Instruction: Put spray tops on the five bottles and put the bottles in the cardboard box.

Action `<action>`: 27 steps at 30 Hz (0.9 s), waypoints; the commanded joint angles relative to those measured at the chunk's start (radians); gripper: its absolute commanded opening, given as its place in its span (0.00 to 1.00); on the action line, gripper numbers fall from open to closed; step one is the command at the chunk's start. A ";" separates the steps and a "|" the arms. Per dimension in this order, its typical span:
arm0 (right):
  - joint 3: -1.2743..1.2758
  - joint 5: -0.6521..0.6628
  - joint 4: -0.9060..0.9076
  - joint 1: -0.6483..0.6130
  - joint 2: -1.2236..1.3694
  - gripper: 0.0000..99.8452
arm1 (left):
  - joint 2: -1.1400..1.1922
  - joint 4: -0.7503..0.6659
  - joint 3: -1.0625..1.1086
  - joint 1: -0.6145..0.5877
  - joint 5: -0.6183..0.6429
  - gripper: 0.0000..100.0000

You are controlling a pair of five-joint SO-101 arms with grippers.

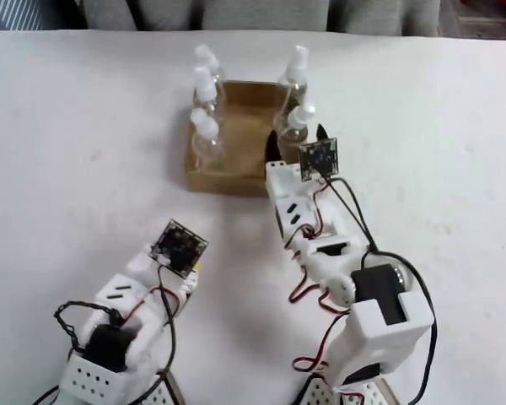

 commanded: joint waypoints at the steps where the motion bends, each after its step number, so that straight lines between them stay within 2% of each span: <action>1: -0.003 0.011 -0.019 -0.005 -0.050 0.27 | -0.015 0.003 -0.002 -0.007 -0.011 0.02; 6: -0.003 0.014 -0.019 -0.005 -0.056 0.27 | -0.015 0.003 -0.002 -0.007 -0.011 0.02; 12: -0.002 0.081 -0.019 -0.035 -0.058 0.28 | -0.015 0.003 -0.002 -0.007 -0.011 0.02; 15: -0.002 0.081 -0.018 -0.047 -0.058 0.32 | -0.015 0.003 -0.002 -0.007 -0.012 0.02; 27: 0.018 0.083 0.053 -0.045 -0.127 0.33 | -0.015 0.003 -0.002 -0.007 -0.012 0.02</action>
